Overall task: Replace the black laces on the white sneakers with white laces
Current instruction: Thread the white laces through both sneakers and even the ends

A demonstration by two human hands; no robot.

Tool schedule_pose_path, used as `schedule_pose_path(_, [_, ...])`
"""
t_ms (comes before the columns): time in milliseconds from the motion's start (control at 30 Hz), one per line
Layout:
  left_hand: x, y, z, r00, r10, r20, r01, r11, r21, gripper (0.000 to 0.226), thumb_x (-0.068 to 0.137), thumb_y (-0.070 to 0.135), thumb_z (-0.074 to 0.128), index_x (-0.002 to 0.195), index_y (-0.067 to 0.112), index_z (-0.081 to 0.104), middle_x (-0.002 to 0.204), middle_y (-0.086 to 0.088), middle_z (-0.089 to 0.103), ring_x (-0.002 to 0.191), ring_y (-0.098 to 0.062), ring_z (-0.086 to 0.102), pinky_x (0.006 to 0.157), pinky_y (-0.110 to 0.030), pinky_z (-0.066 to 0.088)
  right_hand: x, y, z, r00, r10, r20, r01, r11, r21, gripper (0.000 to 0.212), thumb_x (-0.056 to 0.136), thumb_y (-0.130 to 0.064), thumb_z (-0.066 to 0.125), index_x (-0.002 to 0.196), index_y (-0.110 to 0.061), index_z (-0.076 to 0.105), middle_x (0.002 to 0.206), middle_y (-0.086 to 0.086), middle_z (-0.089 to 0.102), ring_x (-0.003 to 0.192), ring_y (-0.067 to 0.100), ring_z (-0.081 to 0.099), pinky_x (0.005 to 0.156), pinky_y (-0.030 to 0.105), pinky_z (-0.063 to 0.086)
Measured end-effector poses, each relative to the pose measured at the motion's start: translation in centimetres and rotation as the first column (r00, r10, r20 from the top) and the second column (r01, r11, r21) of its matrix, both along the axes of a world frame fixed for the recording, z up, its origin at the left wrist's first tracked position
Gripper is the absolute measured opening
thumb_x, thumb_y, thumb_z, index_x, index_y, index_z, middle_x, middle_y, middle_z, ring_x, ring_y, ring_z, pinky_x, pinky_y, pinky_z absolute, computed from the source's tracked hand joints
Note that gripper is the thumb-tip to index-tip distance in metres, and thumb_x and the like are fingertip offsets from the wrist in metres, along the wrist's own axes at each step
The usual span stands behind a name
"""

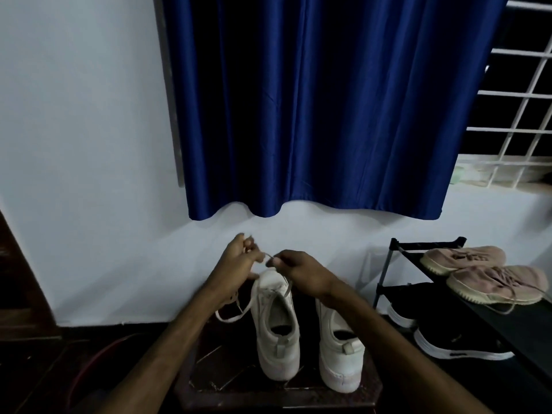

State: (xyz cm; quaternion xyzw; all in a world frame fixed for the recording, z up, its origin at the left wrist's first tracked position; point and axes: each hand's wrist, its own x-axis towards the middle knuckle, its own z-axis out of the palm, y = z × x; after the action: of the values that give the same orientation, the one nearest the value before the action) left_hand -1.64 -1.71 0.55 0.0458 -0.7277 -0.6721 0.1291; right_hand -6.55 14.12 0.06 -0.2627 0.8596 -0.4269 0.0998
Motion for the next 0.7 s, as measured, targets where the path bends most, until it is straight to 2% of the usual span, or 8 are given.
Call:
schedule_pose_path(100, [-0.1,0.4,4.6,0.986,0.028,-0.164,-0.038,0.998,-0.058,0.008,0.087,0.019,0.051,0.083,0.012,0.051,0.078,-0.006,0.057,0.079,-0.022,0.056,0.066,-0.037,0.047,1.9,-1.8,2.0,0.971,0.180,0.156,-0.136,0.957,-0.258,0.037,0.105,-0.026,0.041,0.132,-0.003,0.052,0.129,0.014,0.063,0.108,0.017,0.062,0.076,0.007,0.047])
schedule_pose_path(167, [0.1,0.5,8.1,0.964,0.059,-0.258,-0.057,0.998,0.015,0.015,0.090,0.023,0.049,0.084,0.010,0.055,0.076,-0.009,0.058,0.071,-0.021,0.058,0.062,-0.035,0.049,2.8,-2.4,3.0,0.949,0.235,0.208,-0.154,0.926,-0.345,0.040,0.105,-0.025,0.041,0.137,-0.002,0.044,0.124,0.019,0.065,0.100,0.017,0.065,0.064,0.002,0.044])
schedule_pose_path(267, [1.1,0.5,13.3,0.929,0.044,-0.366,0.030,0.981,0.192,0.028,0.102,0.024,0.044,0.080,0.011,0.055,0.071,-0.003,0.055,0.065,-0.014,0.057,0.056,-0.031,0.051,3.6,-3.0,4.4,0.944,0.293,0.151,-0.223,0.905,-0.363,0.031,0.105,-0.029,0.042,0.118,-0.004,0.056,0.087,0.013,0.070,0.080,0.019,0.065,0.072,0.018,0.048])
schedule_pose_path(367, [1.8,-0.2,14.8,0.924,0.049,-0.379,0.047,0.970,0.239,0.043,0.103,0.039,0.042,0.069,0.015,0.053,0.061,0.002,0.052,0.057,-0.013,0.054,0.054,-0.032,0.051,3.5,-3.3,5.7,0.959,0.261,0.111,-0.190,0.882,-0.431,0.035,0.104,-0.031,0.044,0.084,-0.010,0.065,0.063,-0.001,0.052,0.061,0.011,0.051,0.074,0.032,0.050])
schedule_pose_path(433, [2.0,-0.9,13.8,0.938,0.118,-0.326,-0.016,0.954,0.298,0.045,0.104,0.038,0.041,0.067,0.015,0.052,0.058,0.000,0.052,0.054,-0.014,0.054,0.055,-0.032,0.052,3.2,-3.0,6.7,0.979,0.196,0.050,-0.157,0.894,-0.420,0.036,0.103,-0.032,0.048,0.074,-0.013,0.061,0.068,-0.002,0.052,0.067,0.010,0.050,0.077,0.035,0.052])
schedule_pose_path(567, [1.7,-1.9,10.0,0.955,0.264,-0.135,-0.207,0.920,0.333,0.032,0.104,0.028,0.043,0.080,0.012,0.056,0.073,-0.006,0.060,0.065,-0.017,0.058,0.067,-0.039,0.054,2.7,-1.5,8.4,0.985,0.169,0.025,-0.156,0.948,-0.278,0.033,0.101,-0.037,0.047,0.078,-0.016,0.057,0.077,-0.008,0.054,0.083,0.009,0.052,0.085,0.032,0.047])
schedule_pose_path(633, [1.2,-2.0,7.8,0.970,0.242,-0.001,-0.239,0.962,0.132,0.026,0.103,0.023,0.045,0.085,0.011,0.059,0.084,-0.009,0.063,0.069,-0.019,0.056,0.063,-0.036,0.052,2.5,-0.9,9.0,0.991,0.134,0.016,-0.127,0.964,-0.232,0.036,0.101,-0.041,0.047,0.076,-0.017,0.056,0.084,-0.004,0.056,0.088,0.010,0.053,0.090,0.035,0.047])
schedule_pose_path(700, [1.0,-1.4,5.8,0.982,0.136,0.132,-0.120,0.985,-0.121,0.025,0.101,0.021,0.046,0.091,0.007,0.064,0.090,-0.009,0.065,0.070,-0.020,0.054,0.059,-0.030,0.048,2.2,-0.6,9.3,0.996,0.042,-0.077,-0.060,0.966,-0.250,0.038,0.101,-0.041,0.047,0.078,-0.015,0.059,0.094,0.004,0.058,0.096,0.014,0.055,0.094,0.038,0.045])
